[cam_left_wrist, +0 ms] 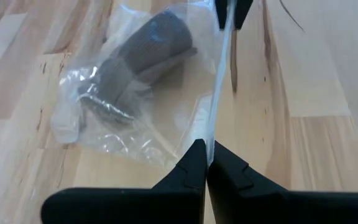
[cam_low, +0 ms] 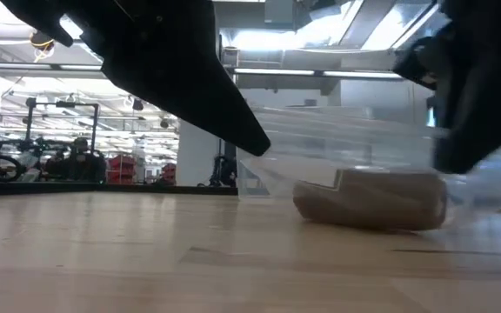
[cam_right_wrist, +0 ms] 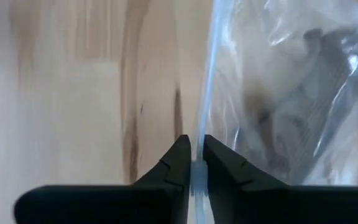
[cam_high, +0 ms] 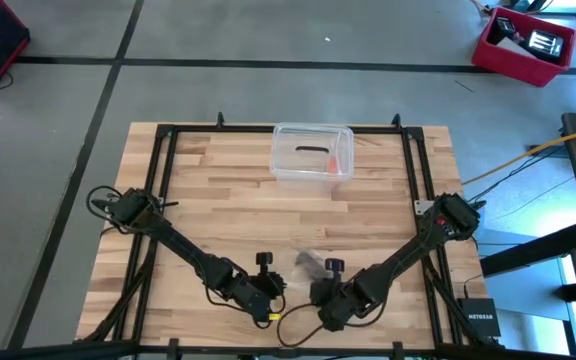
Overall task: Roll bandage
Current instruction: Close the transparent zip bag, then open the container
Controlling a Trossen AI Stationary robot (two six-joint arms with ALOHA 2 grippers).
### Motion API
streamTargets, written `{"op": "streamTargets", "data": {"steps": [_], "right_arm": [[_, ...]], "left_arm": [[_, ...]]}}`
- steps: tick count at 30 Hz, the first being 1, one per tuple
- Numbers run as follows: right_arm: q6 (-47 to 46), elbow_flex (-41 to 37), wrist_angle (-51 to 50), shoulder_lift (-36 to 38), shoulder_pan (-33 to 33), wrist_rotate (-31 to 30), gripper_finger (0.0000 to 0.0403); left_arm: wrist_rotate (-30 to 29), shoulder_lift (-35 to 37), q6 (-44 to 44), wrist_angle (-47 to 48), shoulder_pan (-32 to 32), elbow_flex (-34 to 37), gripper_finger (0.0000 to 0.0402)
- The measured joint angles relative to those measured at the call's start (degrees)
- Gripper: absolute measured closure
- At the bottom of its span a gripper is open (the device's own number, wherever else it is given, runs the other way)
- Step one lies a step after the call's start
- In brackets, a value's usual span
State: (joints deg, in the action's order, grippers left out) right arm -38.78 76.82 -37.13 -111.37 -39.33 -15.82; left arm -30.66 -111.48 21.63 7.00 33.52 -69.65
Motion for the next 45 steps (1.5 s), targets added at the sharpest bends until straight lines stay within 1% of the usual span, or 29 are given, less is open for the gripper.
{"op": "streamTargets", "data": {"steps": [3, 9, 12, 14, 18, 20, 23, 26, 28, 30, 32, 34, 37, 40, 43, 45], "right_arm": [[-0.2, 0.0, -1.8, 0.0, -0.2, 2.0, 0.0356], [-0.2, -0.1, -2.2, 0.0, -0.1, 2.4, 0.0379], [-0.3, 0.0, -4.1, 0.0, -0.4, 3.4, 0.0377], [-1.3, 0.0, -5.4, 0.0, -0.6, 3.5, 0.0365], [-2.9, -0.1, -5.5, 0.4, -1.0, 7.3, 0.0326], [-3.2, 0.1, -5.6, 1.1, -0.9, 7.5, 0.0305], [-2.7, 1.0, -6.6, 2.5, -0.7, 7.2, 0.0267], [-0.6, 2.0, -10.4, 4.9, -0.8, 6.3, 0.0229], [2.3, 2.2, -11.4, 7.2, -0.9, 4.1, 0.0207], [6.6, 2.3, -12.3, 9.6, -0.9, 0.2, 0.0191], [11.7, 2.3, -12.5, 11.7, -0.2, -4.5, 0.0181], [16.8, 2.3, -12.6, 13.7, 1.3, -7.9, 0.0178], [23.4, 2.3, -12.6, 16.4, 5.6, -10.9, 0.0177], [30.2, 1.7, -12.5, 18.5, 10.9, -13.7, 0.0177], [35.9, 0.3, -12.3, 21.0, 17.4, -13.9, 0.0176], [39.5, -0.6, -11.8, 22.3, 22.5, -12.8, 0.0176]], "left_arm": [[0.3, 0.0, 0.0, 0.3, 0.0, 0.1, 0.0402], [1.2, 0.1, -0.5, -0.3, 0.0, 0.1, 0.0402], [1.3, 0.4, 0.3, 0.8, 0.0, 0.1, 0.0402], [1.3, 0.4, 0.2, 1.1, 0.1, 0.1, 0.0402], [1.6, 0.4, -0.7, -0.1, -0.1, 0.2, 0.0398], [1.8, 0.4, -0.6, -1.1, -0.4, 0.1, 0.0391], [2.2, 0.4, -1.6, -1.5, -0.7, 0.1, 0.0370], [2.5, 1.3, -4.3, -0.3, -1.1, 0.2, 0.0334], [2.4, 3.0, -6.4, 1.2, -1.6, 0.2, 0.0308], [1.5, 5.3, -9.9, 2.4, -2.5, 0.1, 0.0283], [0.3, 7.6, -14.5, 3.8, -3.7, 0.1, 0.0265], [-0.1, 9.9, -18.5, 4.5, -5.6, 0.1, 0.0252], [-0.1, 14.1, -23.0, 4.9, -9.0, 1.9, 0.0243], [-0.1, 18.0, -25.2, 5.9, -13.3, 5.1, 0.0241], [-0.1, 22.0, -26.1, 5.4, -17.7, 9.7, 0.0245], [0.6, 24.2, -26.0, 3.7, -20.6, 13.2, 0.0249]]}}
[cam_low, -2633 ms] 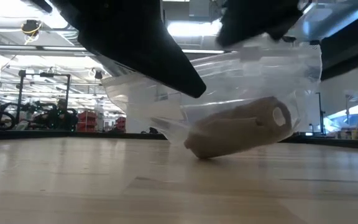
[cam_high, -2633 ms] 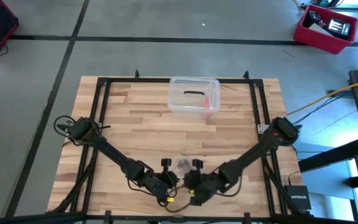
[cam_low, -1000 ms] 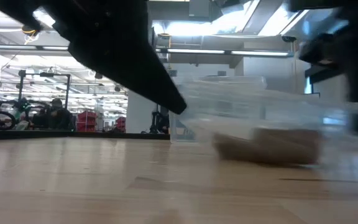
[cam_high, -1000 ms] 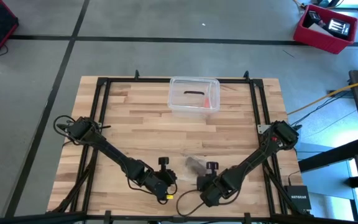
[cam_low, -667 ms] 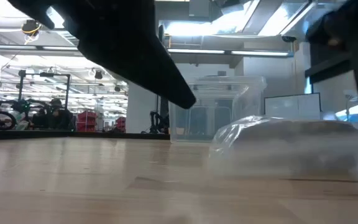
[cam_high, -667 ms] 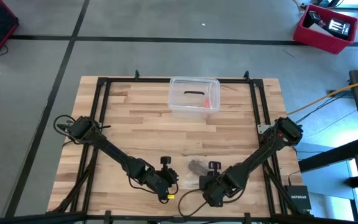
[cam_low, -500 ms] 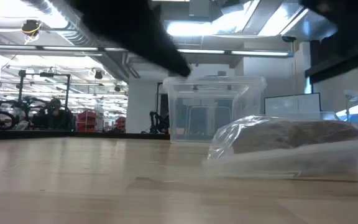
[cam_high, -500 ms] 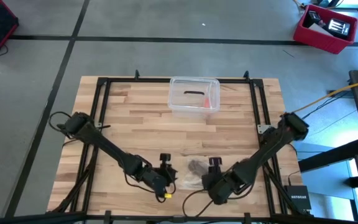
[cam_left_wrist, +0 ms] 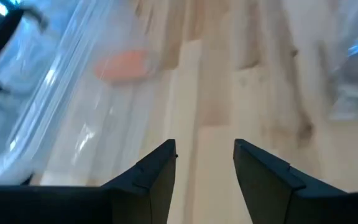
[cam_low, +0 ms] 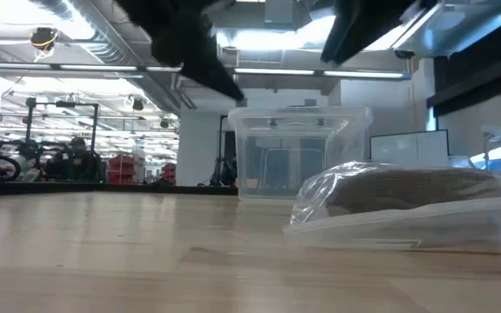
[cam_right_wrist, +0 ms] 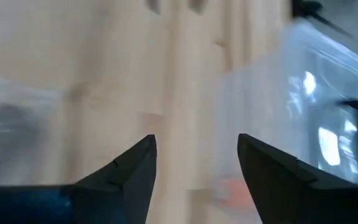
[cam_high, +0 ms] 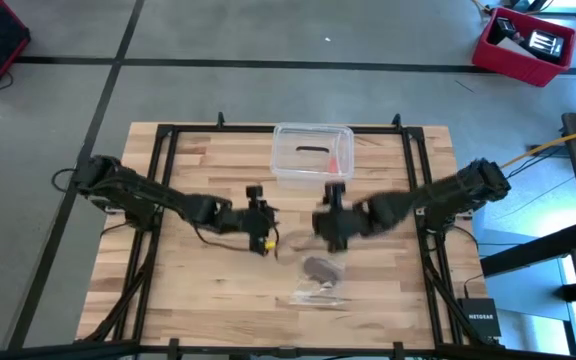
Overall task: Roll bandage
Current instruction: Open the container
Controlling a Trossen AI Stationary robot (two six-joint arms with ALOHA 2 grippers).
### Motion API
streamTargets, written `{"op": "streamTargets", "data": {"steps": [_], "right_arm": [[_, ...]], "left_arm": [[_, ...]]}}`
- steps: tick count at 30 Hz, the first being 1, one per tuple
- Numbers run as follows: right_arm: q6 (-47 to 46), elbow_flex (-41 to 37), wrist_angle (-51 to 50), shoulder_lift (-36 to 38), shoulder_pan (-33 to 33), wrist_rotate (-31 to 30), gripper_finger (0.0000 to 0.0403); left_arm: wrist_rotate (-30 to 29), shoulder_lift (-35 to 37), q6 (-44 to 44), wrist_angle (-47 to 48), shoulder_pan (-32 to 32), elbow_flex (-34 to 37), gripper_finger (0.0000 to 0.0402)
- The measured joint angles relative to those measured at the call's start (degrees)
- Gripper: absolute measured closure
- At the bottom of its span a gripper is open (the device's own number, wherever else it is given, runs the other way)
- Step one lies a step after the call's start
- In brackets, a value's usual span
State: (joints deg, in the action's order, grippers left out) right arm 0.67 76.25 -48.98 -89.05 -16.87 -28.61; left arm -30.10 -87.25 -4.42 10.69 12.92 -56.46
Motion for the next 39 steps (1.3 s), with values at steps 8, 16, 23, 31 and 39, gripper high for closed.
{"op": "streamTargets", "data": {"steps": [8, 16, 23, 31, 39], "right_arm": [[16.3, -2.1, 10.6, 3.3, 22.2, 4.2, 0.0176], [22.2, -2.2, 16.2, 0.9, 41.8, 23.9, 0.0177], [22.1, -2.2, 15.8, 0.1, 47.3, 39.6, 0.0212], [21.7, -2.2, 15.6, -0.6, 47.3, 38.0, 0.0301], [18.0, -2.2, 15.2, -0.5, 47.3, 33.2, 0.0300]], "left_arm": [[2.3, 6.8, 2.5, -7.0, -6.0, 10.4, 0.0254], [2.5, 8.2, 3.4, -7.1, -7.4, 11.3, 0.0254], [2.5, 8.2, 3.9, -7.1, -7.4, 11.3, 0.0254], [2.5, 8.2, 3.0, -6.7, -7.5, 11.3, 0.0254], [2.5, 7.9, 3.6, -6.7, -7.5, 11.2, 0.0254]]}}
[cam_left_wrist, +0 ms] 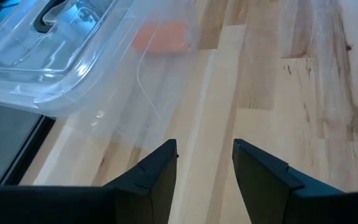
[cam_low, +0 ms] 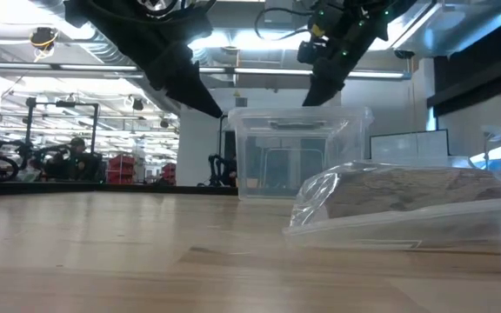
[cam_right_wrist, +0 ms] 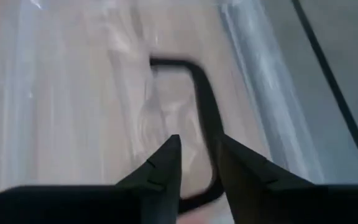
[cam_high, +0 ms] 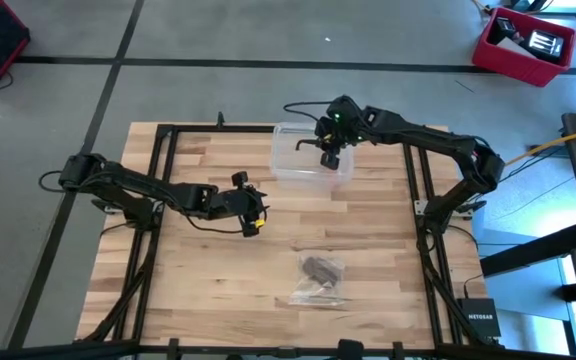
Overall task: Roll bandage
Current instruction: Open the container
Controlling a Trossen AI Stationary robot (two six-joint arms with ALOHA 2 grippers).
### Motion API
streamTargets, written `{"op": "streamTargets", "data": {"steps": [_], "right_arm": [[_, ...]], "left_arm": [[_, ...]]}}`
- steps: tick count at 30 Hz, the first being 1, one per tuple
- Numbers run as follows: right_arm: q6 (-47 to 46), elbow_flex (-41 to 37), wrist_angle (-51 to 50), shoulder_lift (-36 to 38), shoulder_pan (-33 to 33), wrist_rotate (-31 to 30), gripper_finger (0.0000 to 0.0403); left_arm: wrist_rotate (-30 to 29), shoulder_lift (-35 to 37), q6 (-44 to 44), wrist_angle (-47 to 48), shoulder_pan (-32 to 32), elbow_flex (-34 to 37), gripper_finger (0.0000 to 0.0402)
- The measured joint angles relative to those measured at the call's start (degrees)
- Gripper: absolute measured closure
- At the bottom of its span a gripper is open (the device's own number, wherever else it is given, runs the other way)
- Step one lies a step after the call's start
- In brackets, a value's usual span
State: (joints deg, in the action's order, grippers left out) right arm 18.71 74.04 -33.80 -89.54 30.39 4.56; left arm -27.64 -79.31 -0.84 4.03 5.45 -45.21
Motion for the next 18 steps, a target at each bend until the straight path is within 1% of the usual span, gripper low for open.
{"op": "streamTargets", "data": {"steps": [3, 6, 9, 13, 15, 18], "right_arm": [[-0.5, 0.0, -4.7, 1.5, 0.0, -1.3, 0.0276], [-3.4, 0.0, -10.0, 4.8, 0.0, -0.9, 0.0253], [-4.8, 0.0, -16.0, 8.8, 0.0, 0.6, 0.0230], [-8.6, -1.7, -18.5, 13.8, 2.5, -0.4, 0.0204], [-11.6, -4.3, -17.4, 16.4, 4.7, 1.0, 0.0194], [-15.1, -10.8, -13.8, 20.1, 9.1, 4.9, 0.0184]], "left_arm": [[0.0, 0.0, 0.3, -0.1, 0.0, 0.0, 0.0254], [-1.1, 0.2, 0.1, -0.2, 0.0, -0.3, 0.0254], [-3.1, 1.0, -1.7, 0.3, -0.3, -2.4, 0.0254], [-2.0, 3.8, -2.6, 4.4, -4.0, -6.9, 0.0261], [0.5, 5.8, -1.9, 5.4, -7.7, -7.7, 0.0269], [8.9, 9.1, 2.4, 5.6, -15.9, -7.8, 0.0279]]}}
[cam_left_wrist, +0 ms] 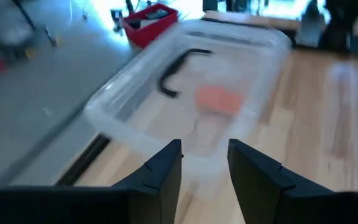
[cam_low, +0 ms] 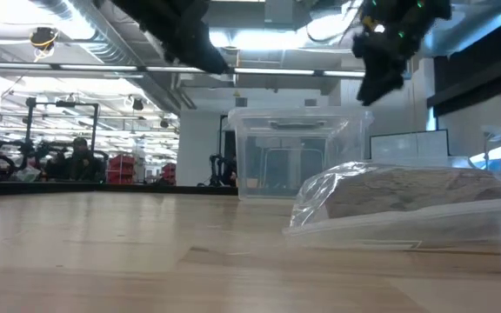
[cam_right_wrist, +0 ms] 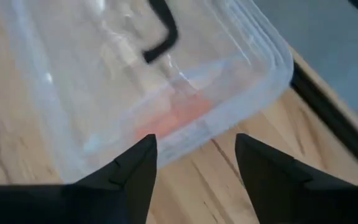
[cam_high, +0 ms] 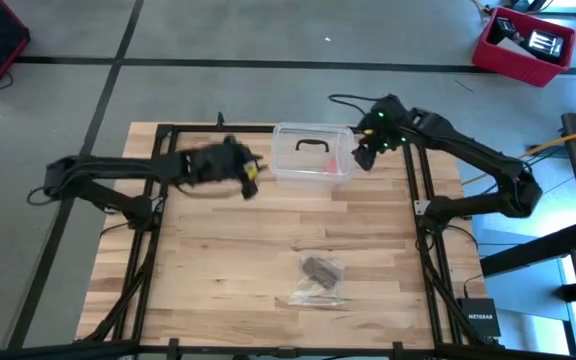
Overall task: Roll bandage
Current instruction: Open the container
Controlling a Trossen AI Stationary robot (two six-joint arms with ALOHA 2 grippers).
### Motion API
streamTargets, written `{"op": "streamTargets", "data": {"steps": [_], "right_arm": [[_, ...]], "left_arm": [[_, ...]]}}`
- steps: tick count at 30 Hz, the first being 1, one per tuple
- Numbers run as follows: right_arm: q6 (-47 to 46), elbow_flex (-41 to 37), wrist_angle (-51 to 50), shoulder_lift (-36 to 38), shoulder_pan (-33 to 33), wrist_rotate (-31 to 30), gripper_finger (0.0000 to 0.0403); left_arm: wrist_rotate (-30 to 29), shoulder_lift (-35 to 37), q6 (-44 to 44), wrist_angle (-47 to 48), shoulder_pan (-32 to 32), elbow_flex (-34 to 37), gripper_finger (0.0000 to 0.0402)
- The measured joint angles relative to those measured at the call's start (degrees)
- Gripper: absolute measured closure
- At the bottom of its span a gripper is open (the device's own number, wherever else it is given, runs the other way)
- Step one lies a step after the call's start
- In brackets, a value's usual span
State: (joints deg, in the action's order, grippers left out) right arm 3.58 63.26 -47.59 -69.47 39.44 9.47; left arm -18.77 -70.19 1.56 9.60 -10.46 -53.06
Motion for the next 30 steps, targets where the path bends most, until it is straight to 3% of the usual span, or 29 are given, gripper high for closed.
{"op": "streamTargets", "data": {"steps": [6, 9, 17, 24, 30], "right_arm": [[-6.2, -11.9, 10.5, 3.3, 7.1, 6.4, 0.0180], [-6.7, -14.8, 12.2, 3.4, 8.8, 10.8, 0.0180], [-9.2, -17.2, 17.0, 3.4, 9.5, 16.8, 0.0180], [-9.8, -17.1, 17.7, 3.4, 9.4, 21.7, 0.0180], [-11.2, -17.1, 18.6, 2.7, 9.3, 22.3, 0.0180]], "left_arm": [[18.3, 0.8, 12.0, 0.0, -15.3, 0.1, 0.0277], [23.3, -1.1, 15.4, 0.1, -19.6, 0.1, 0.0254], [27.8, -7.9, 19.2, -0.2, -23.6, 0.2, 0.0184], [30.8, -9.1, 19.1, -3.2, -23.5, 0.2, 0.0182], [31.0, -9.8, 18.3, -3.5, -23.5, 0.2, 0.0182]]}}
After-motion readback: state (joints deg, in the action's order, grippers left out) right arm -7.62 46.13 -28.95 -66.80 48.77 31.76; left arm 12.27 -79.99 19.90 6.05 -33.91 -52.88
